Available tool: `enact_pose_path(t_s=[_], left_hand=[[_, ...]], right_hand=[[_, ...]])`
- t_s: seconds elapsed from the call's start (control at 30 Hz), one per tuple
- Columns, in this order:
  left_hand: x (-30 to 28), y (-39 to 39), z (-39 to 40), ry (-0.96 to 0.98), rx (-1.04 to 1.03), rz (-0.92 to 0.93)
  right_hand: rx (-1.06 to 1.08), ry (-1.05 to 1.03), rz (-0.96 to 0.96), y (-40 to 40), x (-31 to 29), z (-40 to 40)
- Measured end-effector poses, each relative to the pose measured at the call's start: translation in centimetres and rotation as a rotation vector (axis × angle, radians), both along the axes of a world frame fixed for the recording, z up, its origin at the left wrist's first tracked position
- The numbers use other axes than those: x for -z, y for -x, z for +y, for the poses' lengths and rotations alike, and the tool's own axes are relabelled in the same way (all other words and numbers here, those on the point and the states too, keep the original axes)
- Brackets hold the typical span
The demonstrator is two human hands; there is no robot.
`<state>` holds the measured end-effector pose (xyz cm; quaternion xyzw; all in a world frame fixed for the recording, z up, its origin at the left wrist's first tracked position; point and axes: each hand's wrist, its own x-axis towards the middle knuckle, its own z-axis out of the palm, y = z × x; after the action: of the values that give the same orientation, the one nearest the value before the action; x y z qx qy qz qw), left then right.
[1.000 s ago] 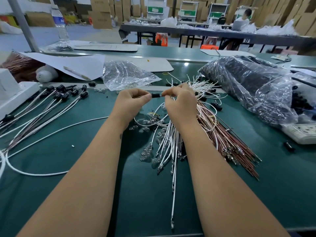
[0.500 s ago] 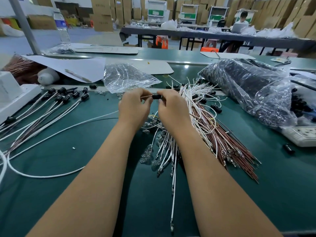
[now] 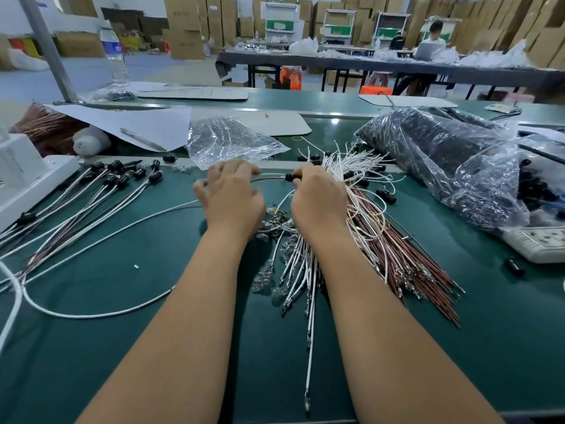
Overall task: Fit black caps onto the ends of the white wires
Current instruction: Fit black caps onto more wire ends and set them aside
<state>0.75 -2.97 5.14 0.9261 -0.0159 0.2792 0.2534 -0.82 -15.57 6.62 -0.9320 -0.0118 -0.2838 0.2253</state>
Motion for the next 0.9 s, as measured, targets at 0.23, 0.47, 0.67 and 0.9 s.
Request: enact_pose_path(t_s=[0.23,0.47,0.67,0.9], left_hand=[[-0.5,0.1,0.7,0.057,0.052,-0.108],[-0.5,0.4,0.1,0.141,0.317,-0.112],[0.0,0.0,0.2,0.307,0.314,-0.053],[-0.1,0.0,0.6,0.379,0.309,-0.049]], right_hand=[[-0.117,-0.101,0.028,0.5,-0.2,0.0],[-0.194,-0.194,0.039,0.3,0.0,0.0],[-0.186,-0.429,0.096,0.1,0.0,-0.3],[-0.196,-0.688,0.113,0.4,-0.4,-0.5]])
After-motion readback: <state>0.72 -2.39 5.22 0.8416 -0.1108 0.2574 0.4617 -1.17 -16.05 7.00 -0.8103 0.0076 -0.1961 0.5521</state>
